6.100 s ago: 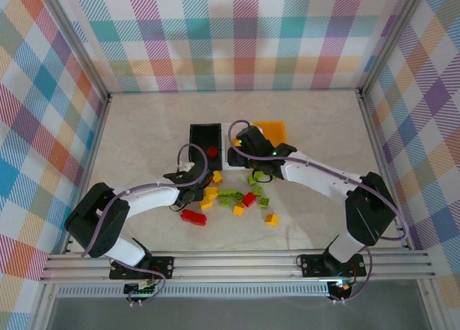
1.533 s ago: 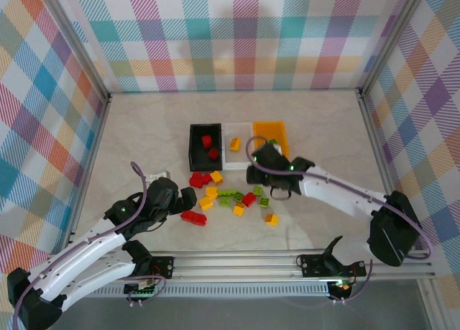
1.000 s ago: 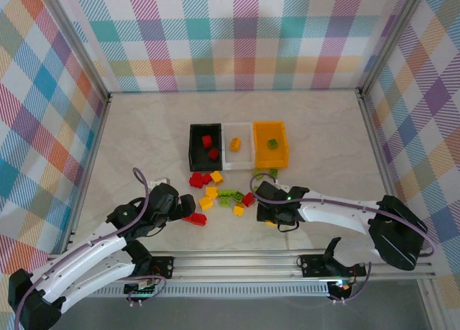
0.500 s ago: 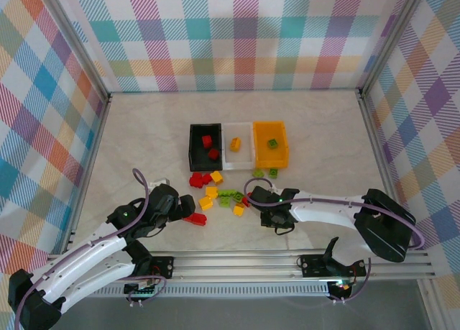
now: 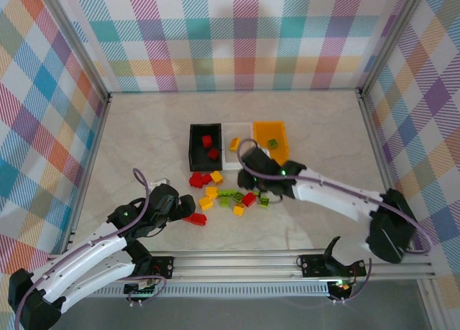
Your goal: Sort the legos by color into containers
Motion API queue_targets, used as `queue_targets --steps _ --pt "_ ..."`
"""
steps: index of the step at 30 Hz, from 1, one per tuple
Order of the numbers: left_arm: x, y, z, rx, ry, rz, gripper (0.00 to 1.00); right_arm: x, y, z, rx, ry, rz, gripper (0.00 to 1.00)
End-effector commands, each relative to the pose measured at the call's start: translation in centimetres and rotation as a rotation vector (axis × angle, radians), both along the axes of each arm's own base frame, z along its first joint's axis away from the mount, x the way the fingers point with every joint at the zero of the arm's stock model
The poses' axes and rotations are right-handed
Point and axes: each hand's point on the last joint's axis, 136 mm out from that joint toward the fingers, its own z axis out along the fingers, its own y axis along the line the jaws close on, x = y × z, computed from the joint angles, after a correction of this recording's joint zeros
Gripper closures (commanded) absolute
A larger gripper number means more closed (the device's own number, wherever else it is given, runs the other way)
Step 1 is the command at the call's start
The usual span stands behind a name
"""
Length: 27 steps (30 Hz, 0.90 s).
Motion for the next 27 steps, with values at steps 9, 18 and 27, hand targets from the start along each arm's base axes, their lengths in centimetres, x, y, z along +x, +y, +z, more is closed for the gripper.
queue_targets --steps 9,18,27 --pt "-0.2 0.0 -0.1 0.023 0.01 -0.012 0.0 15.0 3.1 -1.8 -0.142 -0.028 -0.038 0.62" --pt "2.0 -1.3 0.5 0.071 -0.022 -0.043 0.0 16.5 3.9 0.1 -0.116 -0.041 -0.032 0.26" --pt "-0.2 -1.6 -2.7 0.1 0.109 -0.112 0.04 10.8 2.1 1.9 -0.067 -0.086 0.015 0.24"
